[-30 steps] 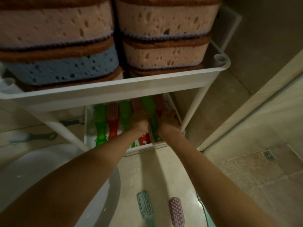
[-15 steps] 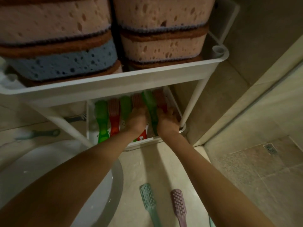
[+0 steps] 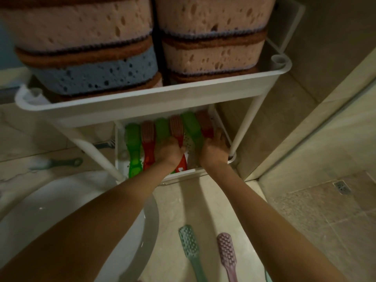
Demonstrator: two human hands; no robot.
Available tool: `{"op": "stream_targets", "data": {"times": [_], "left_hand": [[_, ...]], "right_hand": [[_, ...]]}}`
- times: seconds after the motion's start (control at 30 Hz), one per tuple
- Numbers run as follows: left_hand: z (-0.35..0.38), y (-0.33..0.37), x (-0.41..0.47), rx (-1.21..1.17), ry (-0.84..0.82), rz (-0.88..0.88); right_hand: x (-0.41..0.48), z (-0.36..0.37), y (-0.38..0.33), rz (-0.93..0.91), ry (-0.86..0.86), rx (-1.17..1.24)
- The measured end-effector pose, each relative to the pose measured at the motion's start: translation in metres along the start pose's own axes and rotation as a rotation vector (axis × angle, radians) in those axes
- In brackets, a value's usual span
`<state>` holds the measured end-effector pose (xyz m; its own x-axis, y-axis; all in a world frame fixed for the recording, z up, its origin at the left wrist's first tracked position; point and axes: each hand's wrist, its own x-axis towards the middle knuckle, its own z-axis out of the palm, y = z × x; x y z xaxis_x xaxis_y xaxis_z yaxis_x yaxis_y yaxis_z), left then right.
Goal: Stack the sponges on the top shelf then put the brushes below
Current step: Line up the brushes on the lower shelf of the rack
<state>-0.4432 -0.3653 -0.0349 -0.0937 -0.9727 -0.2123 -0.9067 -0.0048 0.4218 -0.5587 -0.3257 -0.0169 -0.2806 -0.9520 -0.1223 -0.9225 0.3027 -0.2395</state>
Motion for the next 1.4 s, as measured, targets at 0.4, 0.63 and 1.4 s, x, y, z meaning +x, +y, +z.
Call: {"op": "stream_targets", "data": {"times": [0.4, 0.63, 1.4], "left_hand": [[-0.002, 0.008, 0.012, -0.136, -0.148, -0.130], [-0.004, 0.015, 0.009, -0.266, -0.189, -0.172], [-0.056, -0.026, -0.147, -0.636, 0.037, -0.150]], "right_hand": [[0.000, -0.002, -0.011, -0.006, -0.073, -0.044], [0.009, 0.000, -0.004, -0.128, -0.010, -0.162], [-0.147, 0.010, -0.027, -0.164, 0.097, 0.568]]}}
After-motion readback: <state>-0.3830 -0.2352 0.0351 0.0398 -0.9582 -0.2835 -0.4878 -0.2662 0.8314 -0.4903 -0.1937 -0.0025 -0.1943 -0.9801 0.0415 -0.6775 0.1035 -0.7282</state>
